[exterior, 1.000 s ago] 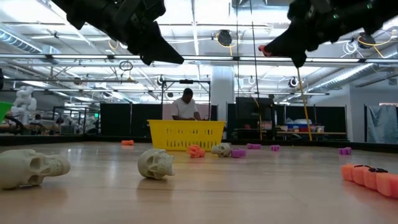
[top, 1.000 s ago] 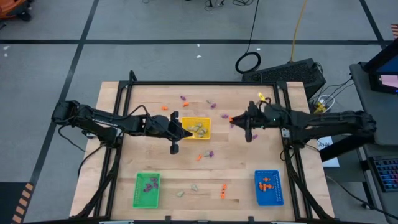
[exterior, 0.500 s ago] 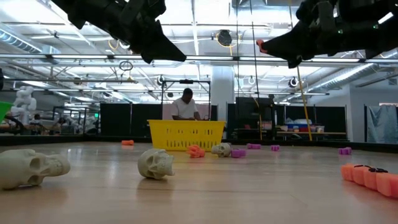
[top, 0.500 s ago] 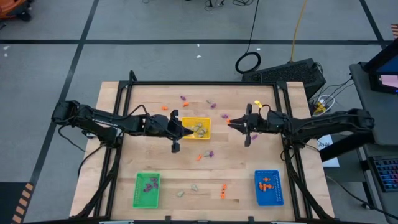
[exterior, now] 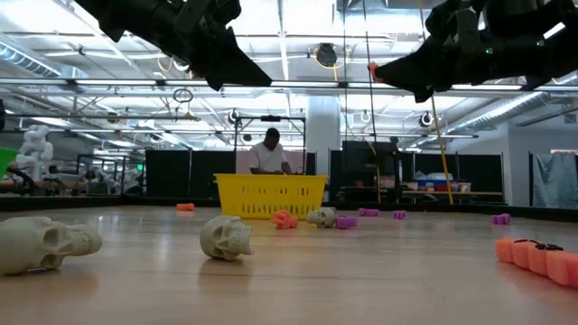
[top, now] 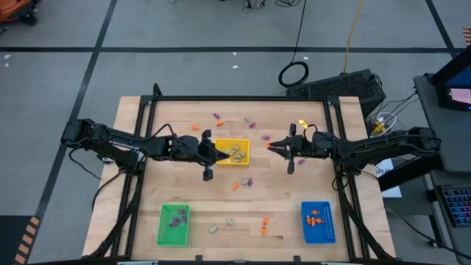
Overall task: Sort Halloween decoration
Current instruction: Put the orange skeleton toy in the blue basket
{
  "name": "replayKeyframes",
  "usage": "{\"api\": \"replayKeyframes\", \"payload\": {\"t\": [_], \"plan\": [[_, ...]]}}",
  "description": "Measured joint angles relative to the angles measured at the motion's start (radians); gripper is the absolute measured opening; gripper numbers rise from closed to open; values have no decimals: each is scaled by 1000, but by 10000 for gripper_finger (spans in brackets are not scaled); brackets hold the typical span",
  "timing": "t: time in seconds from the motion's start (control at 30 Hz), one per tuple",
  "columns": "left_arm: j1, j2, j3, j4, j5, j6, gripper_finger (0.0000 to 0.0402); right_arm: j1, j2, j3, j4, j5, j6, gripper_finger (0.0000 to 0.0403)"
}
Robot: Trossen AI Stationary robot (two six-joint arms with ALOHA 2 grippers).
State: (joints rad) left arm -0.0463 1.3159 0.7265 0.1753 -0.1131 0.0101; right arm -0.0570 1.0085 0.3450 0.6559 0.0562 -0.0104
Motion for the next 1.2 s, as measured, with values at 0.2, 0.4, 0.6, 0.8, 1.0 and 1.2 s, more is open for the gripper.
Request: {"api": "replayKeyframes", "payload": {"t": [0.2,0.4,0.6,0.8,1.0,1.2], "plan": [[0,0,0,0,0,3,0,0,0,0,6,-1,-5,27],[0,0,0,0,0,3,0,0,0,0,7,-4,-5,27],[0,0,0,2,0,-2,0,0,0,0,6,-4,-6,27],[0,0,0,2,0,-3,0,0,0,0,6,-4,-95,27],[0,0,0,2,0,-3,0,0,0,1,6,-5,-232,27],[0,0,0,2,0,-3,0,0,0,1,6,-4,-399,27]]}}
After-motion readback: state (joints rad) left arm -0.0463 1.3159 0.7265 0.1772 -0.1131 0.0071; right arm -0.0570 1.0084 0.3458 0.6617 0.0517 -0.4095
